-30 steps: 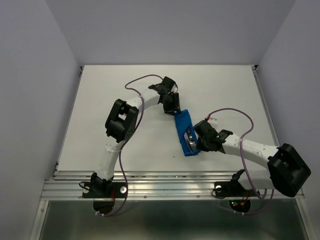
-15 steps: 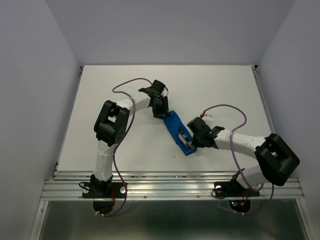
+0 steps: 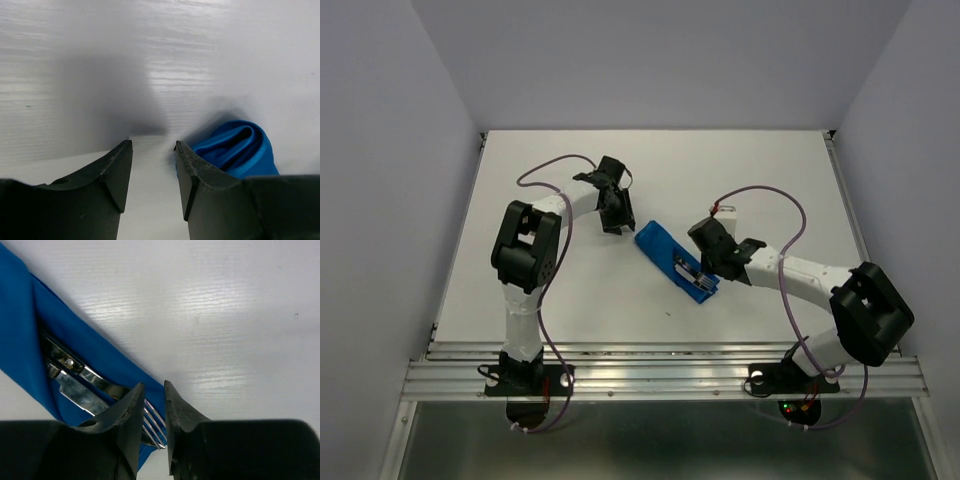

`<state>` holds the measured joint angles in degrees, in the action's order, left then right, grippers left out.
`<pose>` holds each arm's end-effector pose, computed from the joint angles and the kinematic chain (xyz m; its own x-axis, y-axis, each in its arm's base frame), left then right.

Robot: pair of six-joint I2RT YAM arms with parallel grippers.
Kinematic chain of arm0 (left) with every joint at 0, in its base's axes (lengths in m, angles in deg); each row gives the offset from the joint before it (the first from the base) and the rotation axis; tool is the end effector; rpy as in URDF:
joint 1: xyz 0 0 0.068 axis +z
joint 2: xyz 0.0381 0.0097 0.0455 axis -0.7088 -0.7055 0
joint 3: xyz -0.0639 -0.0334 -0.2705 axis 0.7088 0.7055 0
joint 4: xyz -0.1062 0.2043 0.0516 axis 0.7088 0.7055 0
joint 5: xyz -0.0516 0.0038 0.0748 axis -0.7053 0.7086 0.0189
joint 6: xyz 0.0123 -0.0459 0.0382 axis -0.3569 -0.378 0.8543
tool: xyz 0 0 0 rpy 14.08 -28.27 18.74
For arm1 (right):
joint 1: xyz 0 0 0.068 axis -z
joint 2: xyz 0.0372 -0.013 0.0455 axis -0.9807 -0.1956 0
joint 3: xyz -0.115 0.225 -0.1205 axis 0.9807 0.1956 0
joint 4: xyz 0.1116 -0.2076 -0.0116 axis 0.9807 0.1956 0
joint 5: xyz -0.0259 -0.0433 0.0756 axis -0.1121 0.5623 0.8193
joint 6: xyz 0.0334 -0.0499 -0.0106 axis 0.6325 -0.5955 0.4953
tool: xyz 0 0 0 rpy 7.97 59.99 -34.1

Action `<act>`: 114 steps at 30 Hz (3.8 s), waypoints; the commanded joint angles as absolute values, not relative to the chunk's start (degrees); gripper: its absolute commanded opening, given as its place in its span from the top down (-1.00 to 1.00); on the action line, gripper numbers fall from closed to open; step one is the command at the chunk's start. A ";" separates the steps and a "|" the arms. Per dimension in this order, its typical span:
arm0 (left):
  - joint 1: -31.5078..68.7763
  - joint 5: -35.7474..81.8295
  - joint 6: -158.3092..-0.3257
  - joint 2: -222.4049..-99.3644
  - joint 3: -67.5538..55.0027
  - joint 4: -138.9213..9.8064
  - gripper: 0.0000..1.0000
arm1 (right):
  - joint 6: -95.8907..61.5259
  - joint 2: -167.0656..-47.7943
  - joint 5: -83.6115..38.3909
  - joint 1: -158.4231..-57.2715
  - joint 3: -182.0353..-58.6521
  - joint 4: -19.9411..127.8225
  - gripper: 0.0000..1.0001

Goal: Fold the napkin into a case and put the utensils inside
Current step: Move the smaller rectangle-folded napkin to the center of the board.

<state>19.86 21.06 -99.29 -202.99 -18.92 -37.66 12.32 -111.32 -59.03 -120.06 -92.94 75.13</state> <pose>0.3807 -0.1887 0.1868 -0.9149 -0.1374 -0.3795 0.0327 0.9119 -0.4090 0.2141 0.1593 0.2045 -0.7470 0.0341 -0.6639 0.0649 0.9977 -0.0217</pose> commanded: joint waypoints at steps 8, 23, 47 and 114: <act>20.70 24.54 -96.57 -198.77 -21.65 -33.19 -0.03 | -7.91 -107.47 -37.91 -120.29 -95.33 70.75 0.31; 13.85 24.71 -98.15 -190.77 -22.87 -33.01 0.23 | -2.47 -111.78 -44.49 -120.29 -97.53 68.38 0.69; 12.09 21.02 -95.95 -208.53 -34.30 -32.83 1.00 | -8.79 -116.34 -33.85 -120.29 -97.53 67.67 0.35; 18.50 21.99 -98.24 -203.96 -18.22 -37.67 1.00 | -4.66 -121.62 -34.91 -120.29 -99.56 59.51 0.53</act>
